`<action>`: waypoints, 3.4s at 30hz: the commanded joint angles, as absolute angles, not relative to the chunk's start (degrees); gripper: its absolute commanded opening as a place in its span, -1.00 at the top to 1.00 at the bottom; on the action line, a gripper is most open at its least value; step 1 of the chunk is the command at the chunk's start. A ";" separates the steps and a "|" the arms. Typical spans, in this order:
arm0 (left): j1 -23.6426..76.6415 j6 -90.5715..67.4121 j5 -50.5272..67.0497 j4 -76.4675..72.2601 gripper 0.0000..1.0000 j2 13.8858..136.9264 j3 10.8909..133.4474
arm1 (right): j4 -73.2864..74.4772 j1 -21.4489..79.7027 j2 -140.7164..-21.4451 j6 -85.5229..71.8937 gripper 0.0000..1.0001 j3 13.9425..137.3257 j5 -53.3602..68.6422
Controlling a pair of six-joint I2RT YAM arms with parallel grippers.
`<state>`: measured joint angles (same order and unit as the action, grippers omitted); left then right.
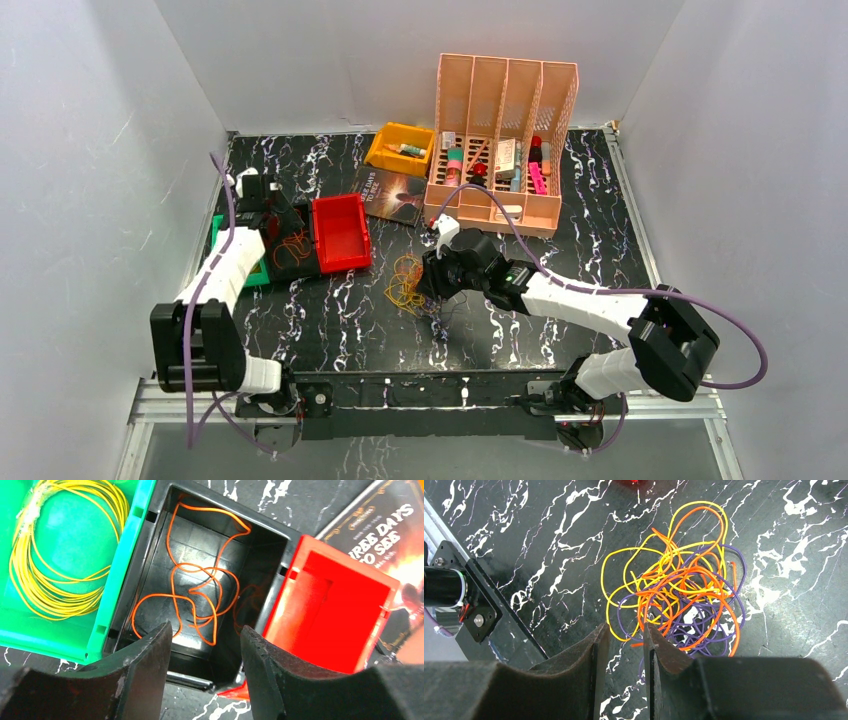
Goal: Untangle the cables
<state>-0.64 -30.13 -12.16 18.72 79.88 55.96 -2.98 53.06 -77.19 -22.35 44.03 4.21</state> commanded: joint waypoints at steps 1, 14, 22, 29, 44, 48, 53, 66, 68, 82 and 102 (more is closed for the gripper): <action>-0.95 -25.24 -8.44 20.77 -0.07 73.62 57.08 | -4.23 53.11 -74.65 -21.75 0.21 44.21 1.96; 1.74 -21.29 -2.52 27.55 -0.13 62.65 57.07 | -2.73 53.17 -67.18 -21.30 0.14 43.77 -9.83; 16.13 -24.52 -7.40 28.15 -0.20 62.32 58.15 | 0.99 52.93 -63.39 -18.79 0.10 45.31 -19.67; 26.42 -26.78 -10.75 26.95 -0.21 65.08 60.57 | 6.15 42.11 -63.90 -19.73 0.09 47.66 -11.09; 33.81 -23.86 4.33 18.11 -0.22 77.02 62.02 | 3.33 27.77 -59.98 -22.93 -0.03 40.84 7.38; 34.83 -21.45 7.49 17.67 -0.22 80.60 63.22 | 3.95 27.75 -59.51 -22.00 -0.04 40.40 6.55; 35.96 -18.58 9.63 17.86 -0.20 84.32 63.80 | 3.69 27.73 -60.08 -21.91 -0.05 40.25 7.46; 39.04 -14.76 13.75 14.89 -0.19 87.56 65.74 | 2.98 27.73 -60.34 -23.46 -0.05 38.58 9.54; 40.13 -14.32 12.84 14.52 -0.19 88.38 66.51 | 2.27 27.77 -60.48 -24.59 -0.05 38.18 11.00; 40.34 -18.09 -0.04 12.44 -0.15 79.39 59.79 | -13.64 34.85 -71.99 -34.07 -0.02 36.91 19.52; 40.34 -20.11 0.91 5.05 -0.12 64.48 51.30 | -9.40 37.95 -66.71 -26.93 1.00 41.48 14.89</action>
